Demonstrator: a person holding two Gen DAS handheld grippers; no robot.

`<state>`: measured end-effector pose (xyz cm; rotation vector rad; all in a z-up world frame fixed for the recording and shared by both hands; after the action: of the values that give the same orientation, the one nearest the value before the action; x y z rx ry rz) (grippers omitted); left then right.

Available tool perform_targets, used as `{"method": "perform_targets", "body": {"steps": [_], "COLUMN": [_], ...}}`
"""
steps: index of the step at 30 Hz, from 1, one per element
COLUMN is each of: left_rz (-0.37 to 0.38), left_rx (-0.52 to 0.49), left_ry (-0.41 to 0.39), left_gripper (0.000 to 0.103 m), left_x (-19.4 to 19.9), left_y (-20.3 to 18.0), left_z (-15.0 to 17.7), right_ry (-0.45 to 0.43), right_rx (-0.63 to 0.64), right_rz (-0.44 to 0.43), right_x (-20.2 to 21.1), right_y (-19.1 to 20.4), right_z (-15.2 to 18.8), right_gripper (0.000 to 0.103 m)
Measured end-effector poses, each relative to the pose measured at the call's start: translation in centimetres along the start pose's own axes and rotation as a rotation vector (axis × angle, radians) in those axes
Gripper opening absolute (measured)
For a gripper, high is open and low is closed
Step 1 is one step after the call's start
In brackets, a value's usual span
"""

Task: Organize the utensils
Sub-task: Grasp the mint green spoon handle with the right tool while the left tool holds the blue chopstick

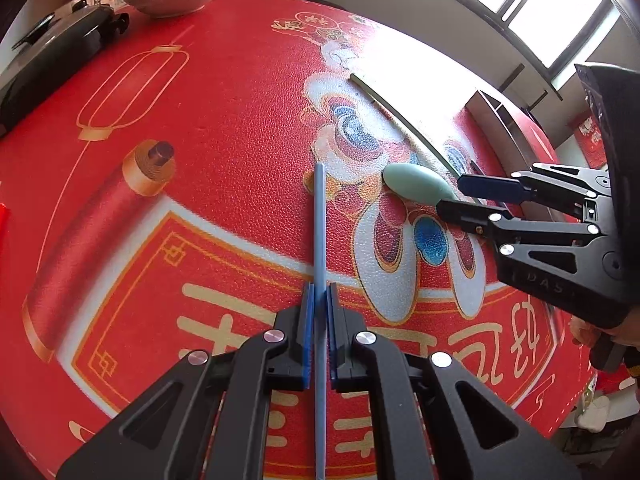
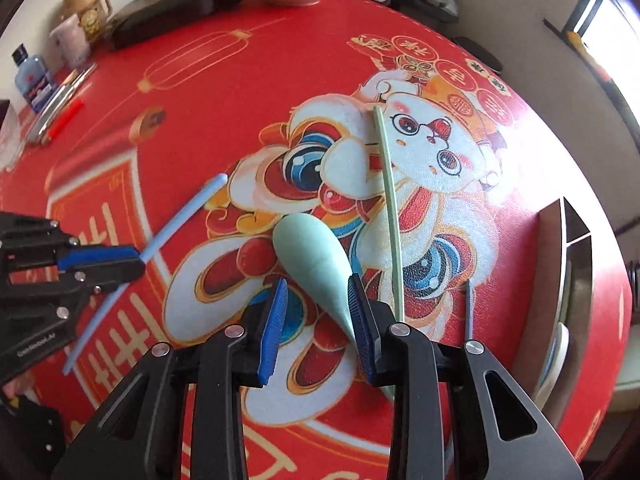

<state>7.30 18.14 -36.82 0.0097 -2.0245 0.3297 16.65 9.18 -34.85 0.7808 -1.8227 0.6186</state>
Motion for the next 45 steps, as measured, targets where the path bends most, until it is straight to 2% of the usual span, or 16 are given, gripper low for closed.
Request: {"method": "perform_targets", "body": {"steps": [10, 14, 17, 22, 24, 26, 35, 45], "left_rz": [0.008, 0.007, 0.007, 0.007, 0.006, 0.004, -0.029, -0.084], "left_rx": [0.008, 0.008, 0.011, 0.014, 0.014, 0.011, -0.006, -0.042], "left_ry": [-0.002, -0.001, -0.001, -0.001, -0.001, 0.0, -0.005, -0.021], "left_gripper": [0.006, 0.006, 0.006, 0.006, 0.006, 0.006, 0.007, 0.007], "left_x": [0.0, 0.1, 0.1, 0.1, 0.1, 0.1, 0.0, -0.1], "left_y": [0.0, 0.1, 0.1, 0.0, 0.0, 0.1, -0.5, -1.1], "left_z": [0.0, -0.1, -0.1, -0.1, -0.1, -0.1, 0.0, 0.0], "right_ry": [0.018, 0.017, 0.006, -0.017, -0.014, -0.009, -0.001, 0.004], "right_rx": [-0.028, -0.071, -0.191, -0.518, -0.619, -0.67, -0.691, -0.646], "right_rz": [0.017, 0.009, -0.075, -0.291, -0.344, -0.362, -0.338, -0.321], "right_x": [-1.3, -1.0, -0.2, 0.6, 0.5, 0.2, -0.4, 0.1], "right_y": [-1.1, -1.5, -2.1, -4.2, -4.9, -5.2, -5.5, -4.6], "right_z": [0.8, 1.1, 1.5, 2.7, 3.5, 4.2, 6.2, 8.2], "right_gripper": [0.029, 0.009, 0.006, 0.006, 0.006, 0.006, 0.007, 0.007]}}
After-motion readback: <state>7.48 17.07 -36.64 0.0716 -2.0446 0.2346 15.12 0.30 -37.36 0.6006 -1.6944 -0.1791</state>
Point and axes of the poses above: each gripper's, at about its wrist camera, not at the fingertips, and x roughly against the way its jaws point, y to its left, z to its underside, the point moved 4 cm from there along -x, roughly the way its jaws point, and after that the axes turned 5 degrees about -x, right-handed, at the moved point
